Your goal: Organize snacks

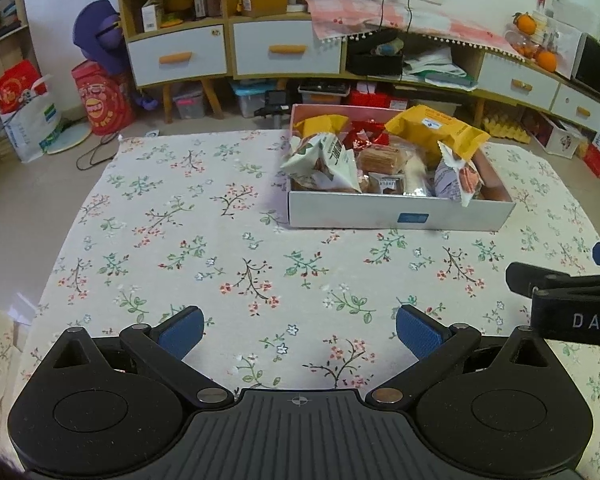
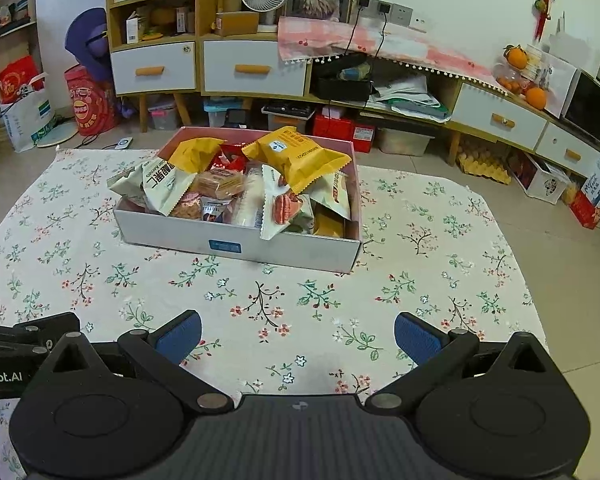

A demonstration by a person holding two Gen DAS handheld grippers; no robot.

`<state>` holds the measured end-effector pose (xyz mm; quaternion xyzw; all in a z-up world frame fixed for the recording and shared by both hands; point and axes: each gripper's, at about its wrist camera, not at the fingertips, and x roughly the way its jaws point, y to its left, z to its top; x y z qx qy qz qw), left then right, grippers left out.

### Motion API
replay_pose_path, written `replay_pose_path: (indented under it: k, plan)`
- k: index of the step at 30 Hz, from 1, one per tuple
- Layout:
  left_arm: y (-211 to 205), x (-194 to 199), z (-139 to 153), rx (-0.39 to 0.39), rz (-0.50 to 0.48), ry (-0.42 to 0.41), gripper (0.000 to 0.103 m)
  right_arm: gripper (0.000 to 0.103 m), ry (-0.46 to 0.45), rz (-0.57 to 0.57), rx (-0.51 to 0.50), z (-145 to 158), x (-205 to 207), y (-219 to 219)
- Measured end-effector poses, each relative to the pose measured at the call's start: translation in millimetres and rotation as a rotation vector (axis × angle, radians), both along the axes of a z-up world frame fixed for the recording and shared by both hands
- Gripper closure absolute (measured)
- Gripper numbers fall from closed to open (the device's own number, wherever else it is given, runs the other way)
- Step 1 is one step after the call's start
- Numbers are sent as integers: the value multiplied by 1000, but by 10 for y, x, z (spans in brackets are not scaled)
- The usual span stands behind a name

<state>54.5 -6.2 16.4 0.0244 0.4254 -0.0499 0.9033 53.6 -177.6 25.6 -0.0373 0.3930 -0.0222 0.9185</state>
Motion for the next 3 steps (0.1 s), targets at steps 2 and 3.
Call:
replay_pose_path:
  k: [2, 3]
  plan:
    - [-4, -2, -12, -8, -11, -1, 0, 24, -5, -1, 7, 14, -10, -9]
    - [-8, 0, -21, -18, -24, 1, 0, 24, -6, 0, 8, 16, -7, -15]
